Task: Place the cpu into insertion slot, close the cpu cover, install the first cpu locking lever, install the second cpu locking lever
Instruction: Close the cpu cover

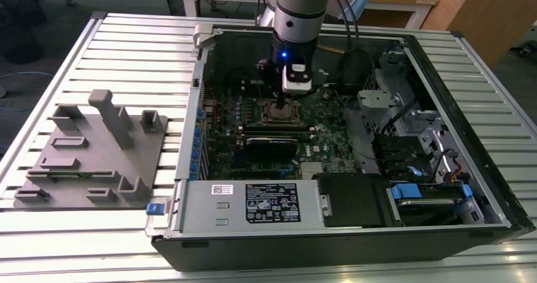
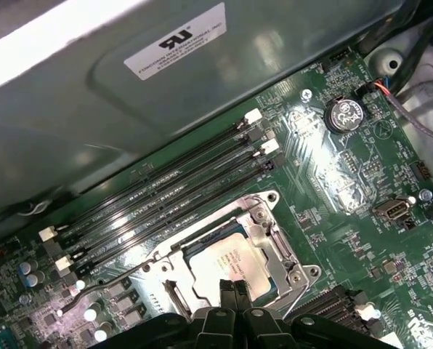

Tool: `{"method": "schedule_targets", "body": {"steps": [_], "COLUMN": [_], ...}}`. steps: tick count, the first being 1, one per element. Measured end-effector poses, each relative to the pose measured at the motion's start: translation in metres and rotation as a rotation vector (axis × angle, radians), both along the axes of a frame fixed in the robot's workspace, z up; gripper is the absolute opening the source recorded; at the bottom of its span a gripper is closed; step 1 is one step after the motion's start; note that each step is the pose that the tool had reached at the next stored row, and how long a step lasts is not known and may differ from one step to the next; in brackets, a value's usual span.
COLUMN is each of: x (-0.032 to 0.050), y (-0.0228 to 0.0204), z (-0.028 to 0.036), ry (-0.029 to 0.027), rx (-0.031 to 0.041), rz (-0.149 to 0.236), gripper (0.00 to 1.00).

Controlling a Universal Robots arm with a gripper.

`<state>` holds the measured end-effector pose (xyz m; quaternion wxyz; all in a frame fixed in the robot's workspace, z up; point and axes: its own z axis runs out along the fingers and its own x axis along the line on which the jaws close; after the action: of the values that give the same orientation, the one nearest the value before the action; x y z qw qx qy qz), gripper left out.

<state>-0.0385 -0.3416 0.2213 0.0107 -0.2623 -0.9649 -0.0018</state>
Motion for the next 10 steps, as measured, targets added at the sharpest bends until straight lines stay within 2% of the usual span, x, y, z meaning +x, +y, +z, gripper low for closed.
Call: {"method": "schedule_targets", "body": {"steps": [6,10], "x": [0.0000,0.0000], "y": [0.0000,0.0000], "z": [0.0000,-0.0003], "ry": [0.0000,0.0000], "rx": [-0.0002,0.0000], "rz": [0.044,0.092], "gripper": [0.11,0.11]}}
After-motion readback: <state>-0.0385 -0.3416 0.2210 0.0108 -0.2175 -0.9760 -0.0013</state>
